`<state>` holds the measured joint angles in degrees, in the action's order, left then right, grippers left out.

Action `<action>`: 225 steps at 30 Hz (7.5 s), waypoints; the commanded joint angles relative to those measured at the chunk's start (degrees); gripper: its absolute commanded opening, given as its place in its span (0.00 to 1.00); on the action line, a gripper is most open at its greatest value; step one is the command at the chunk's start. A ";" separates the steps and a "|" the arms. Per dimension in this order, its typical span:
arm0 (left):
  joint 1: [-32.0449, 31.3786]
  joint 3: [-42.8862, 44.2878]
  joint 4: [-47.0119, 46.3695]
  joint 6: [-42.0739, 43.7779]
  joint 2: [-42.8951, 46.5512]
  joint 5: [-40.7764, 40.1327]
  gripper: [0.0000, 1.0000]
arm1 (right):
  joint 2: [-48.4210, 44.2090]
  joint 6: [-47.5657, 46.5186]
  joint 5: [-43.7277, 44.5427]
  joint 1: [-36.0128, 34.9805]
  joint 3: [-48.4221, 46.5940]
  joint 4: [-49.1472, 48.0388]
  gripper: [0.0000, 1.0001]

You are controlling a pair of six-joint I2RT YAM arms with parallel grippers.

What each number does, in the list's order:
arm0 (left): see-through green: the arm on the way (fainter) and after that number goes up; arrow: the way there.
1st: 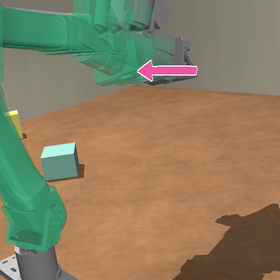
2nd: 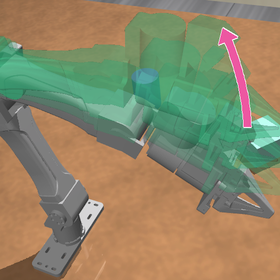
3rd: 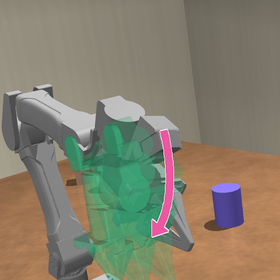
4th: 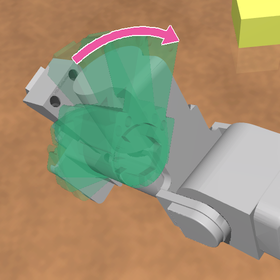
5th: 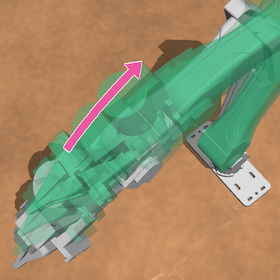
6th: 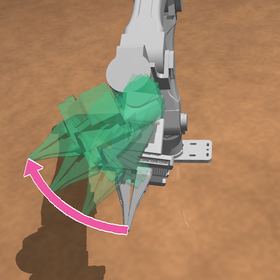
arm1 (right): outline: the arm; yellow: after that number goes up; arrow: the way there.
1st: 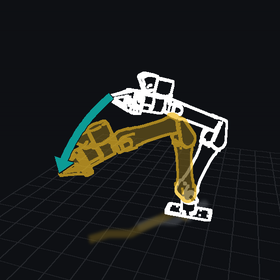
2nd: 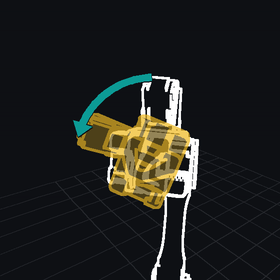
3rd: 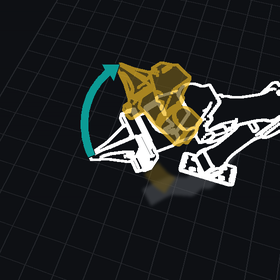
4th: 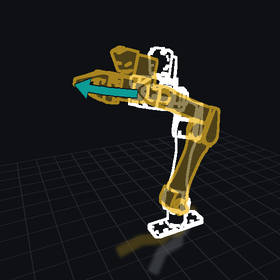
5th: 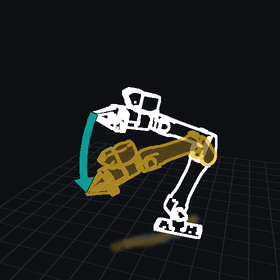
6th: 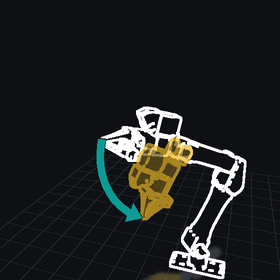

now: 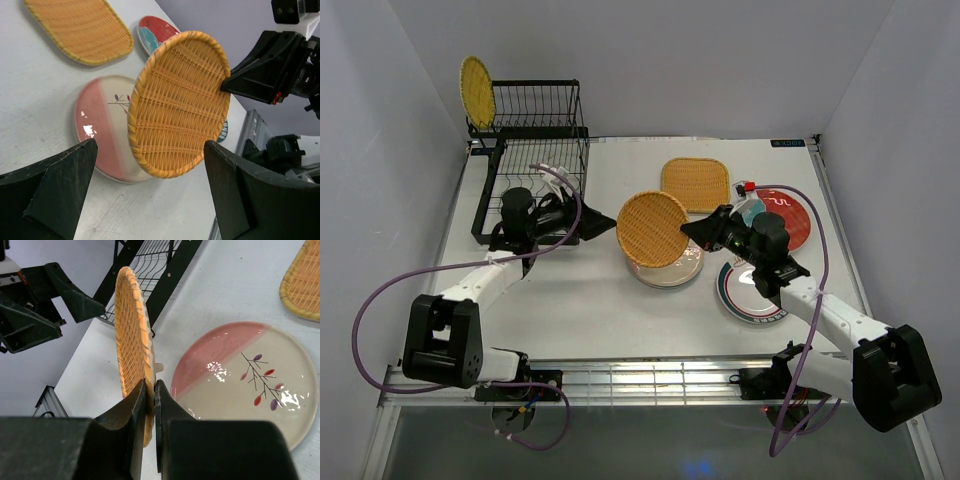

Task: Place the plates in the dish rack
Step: Insert the plate into the dish rack.

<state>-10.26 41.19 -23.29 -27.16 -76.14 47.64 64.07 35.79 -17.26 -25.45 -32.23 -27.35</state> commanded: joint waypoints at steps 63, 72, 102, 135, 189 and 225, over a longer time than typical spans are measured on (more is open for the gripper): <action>-0.20 -0.58 -12.48 -6.95 -1.74 14.07 0.00 | 4.92 3.06 -10.78 -0.83 0.68 -18.35 0.44; 0.06 -0.15 -5.75 -1.25 3.71 5.65 0.00 | 2.11 1.30 -5.51 -0.74 2.17 -15.89 0.96; 7.97 59.70 30.85 30.31 -7.61 -51.67 0.00 | -1.76 0.07 2.58 -0.65 4.37 -12.90 0.95; 16.94 62.88 10.11 43.15 -24.58 -52.56 0.00 | 1.32 -0.11 1.35 -0.74 3.22 -12.64 0.95; 20.63 54.96 2.46 45.17 -29.24 -44.30 0.00 | 3.07 0.07 0.47 -0.74 2.70 -12.64 0.95; 19.31 59.71 6.15 45.35 -33.29 -46.76 0.73 | 3.34 0.07 0.03 -0.65 2.35 -12.55 0.95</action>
<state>8.58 98.32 -17.74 18.50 -109.45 2.39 67.72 36.82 -16.69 -26.00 -28.23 -38.65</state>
